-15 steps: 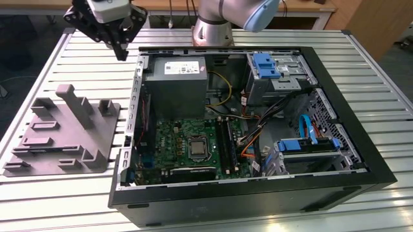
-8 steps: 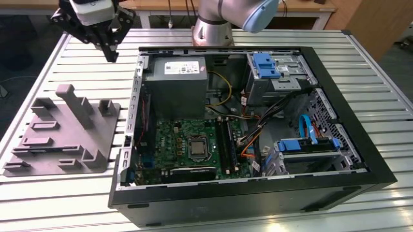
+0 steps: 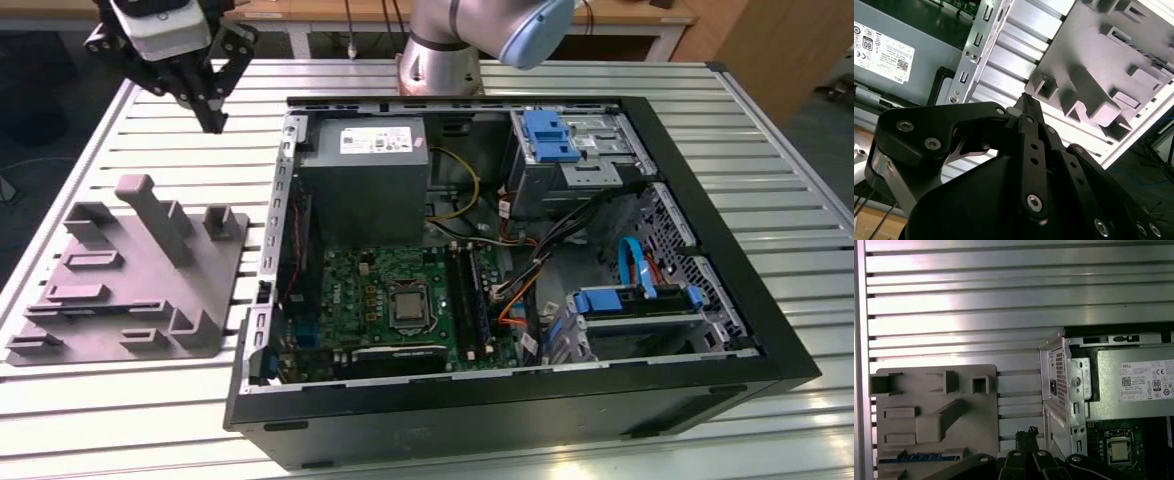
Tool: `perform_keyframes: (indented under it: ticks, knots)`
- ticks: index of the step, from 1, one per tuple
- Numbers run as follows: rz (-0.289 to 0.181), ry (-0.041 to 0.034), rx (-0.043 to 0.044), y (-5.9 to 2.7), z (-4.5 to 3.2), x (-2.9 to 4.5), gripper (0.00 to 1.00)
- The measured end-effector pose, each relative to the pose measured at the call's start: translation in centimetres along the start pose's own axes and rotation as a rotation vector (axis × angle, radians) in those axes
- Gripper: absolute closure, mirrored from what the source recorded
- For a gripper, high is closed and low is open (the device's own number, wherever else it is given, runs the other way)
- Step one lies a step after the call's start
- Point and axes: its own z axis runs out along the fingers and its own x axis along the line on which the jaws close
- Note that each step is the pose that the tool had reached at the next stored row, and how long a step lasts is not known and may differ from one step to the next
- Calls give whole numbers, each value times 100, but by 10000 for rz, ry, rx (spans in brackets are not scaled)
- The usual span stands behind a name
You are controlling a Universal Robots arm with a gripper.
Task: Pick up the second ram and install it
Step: 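Reach for the second ram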
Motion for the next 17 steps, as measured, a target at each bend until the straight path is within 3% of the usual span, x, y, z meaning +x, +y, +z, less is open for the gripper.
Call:
perform_keyframes:
  ticks: [7,17]
  knots:
    - [0,-2,16,-15,50,164,89]
    - [-1,-2,28,-42,112,461,89]
